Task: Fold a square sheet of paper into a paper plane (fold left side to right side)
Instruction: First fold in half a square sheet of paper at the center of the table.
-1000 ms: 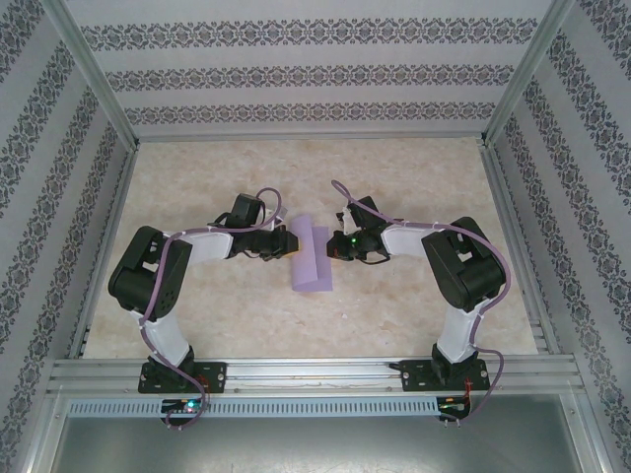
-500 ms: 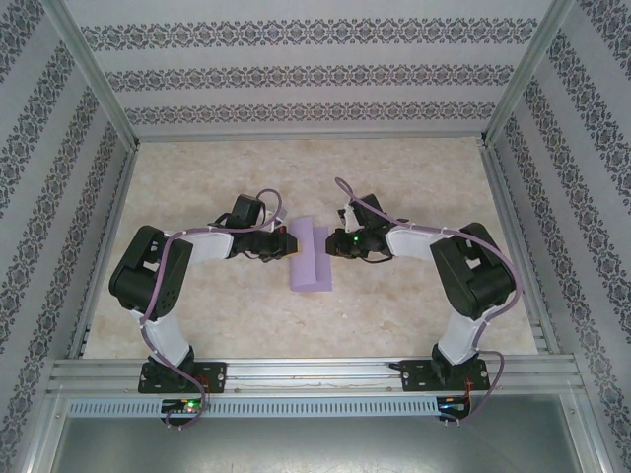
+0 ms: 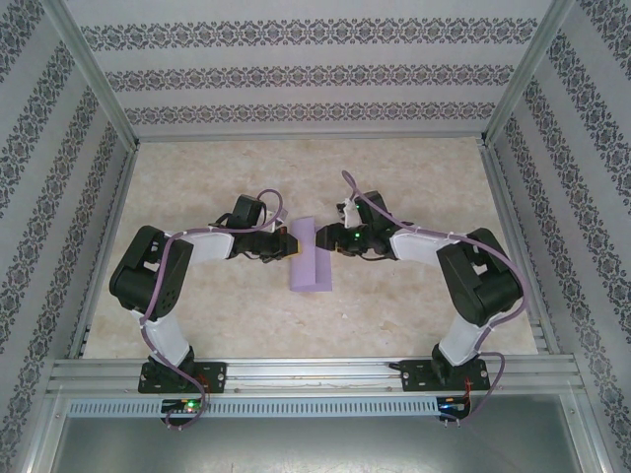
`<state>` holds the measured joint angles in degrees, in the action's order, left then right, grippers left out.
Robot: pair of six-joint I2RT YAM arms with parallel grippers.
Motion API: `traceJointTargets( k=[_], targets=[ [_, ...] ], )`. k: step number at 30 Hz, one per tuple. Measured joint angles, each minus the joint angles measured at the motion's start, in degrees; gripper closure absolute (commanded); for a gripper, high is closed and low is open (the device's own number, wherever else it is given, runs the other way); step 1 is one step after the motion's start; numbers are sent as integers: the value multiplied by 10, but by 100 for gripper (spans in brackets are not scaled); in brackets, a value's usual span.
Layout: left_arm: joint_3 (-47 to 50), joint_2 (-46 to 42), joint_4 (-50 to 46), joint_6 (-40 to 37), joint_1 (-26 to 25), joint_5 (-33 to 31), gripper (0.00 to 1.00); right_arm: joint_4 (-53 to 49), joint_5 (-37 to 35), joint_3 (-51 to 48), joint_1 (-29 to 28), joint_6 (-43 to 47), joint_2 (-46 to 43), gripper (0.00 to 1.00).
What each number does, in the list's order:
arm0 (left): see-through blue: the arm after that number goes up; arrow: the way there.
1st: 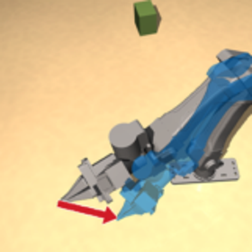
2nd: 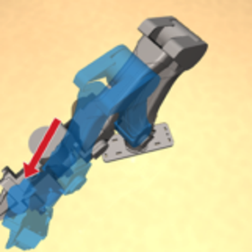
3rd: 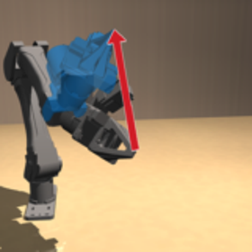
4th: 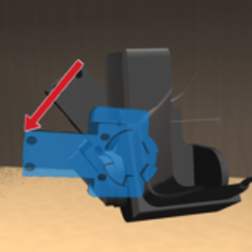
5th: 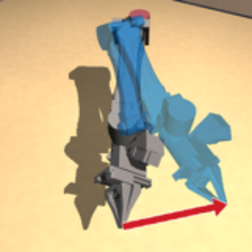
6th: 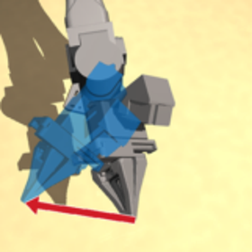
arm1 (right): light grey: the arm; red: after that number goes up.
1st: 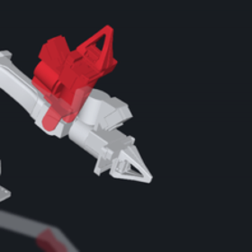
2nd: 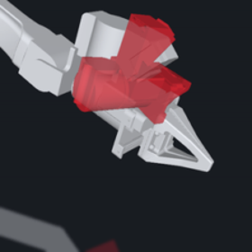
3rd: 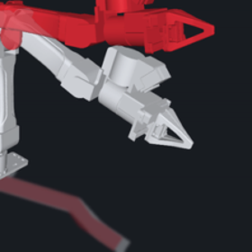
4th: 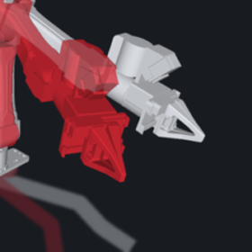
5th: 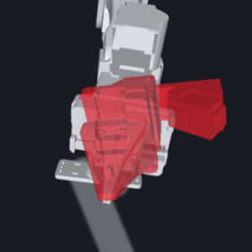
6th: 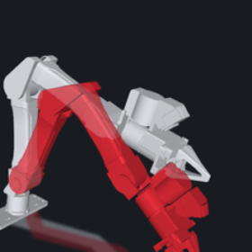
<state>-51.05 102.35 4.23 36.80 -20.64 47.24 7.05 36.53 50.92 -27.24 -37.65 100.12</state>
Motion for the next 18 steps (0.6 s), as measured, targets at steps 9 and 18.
traceJointTargets(
  k=[9,18],
  targets=[
    [0,0,0,-2,0,0,96,28,20,21,-12,-28,39,57],
    [0,0,0,-2,0,0,96,47,34,36,-14,-44,59,78]
  ],
)
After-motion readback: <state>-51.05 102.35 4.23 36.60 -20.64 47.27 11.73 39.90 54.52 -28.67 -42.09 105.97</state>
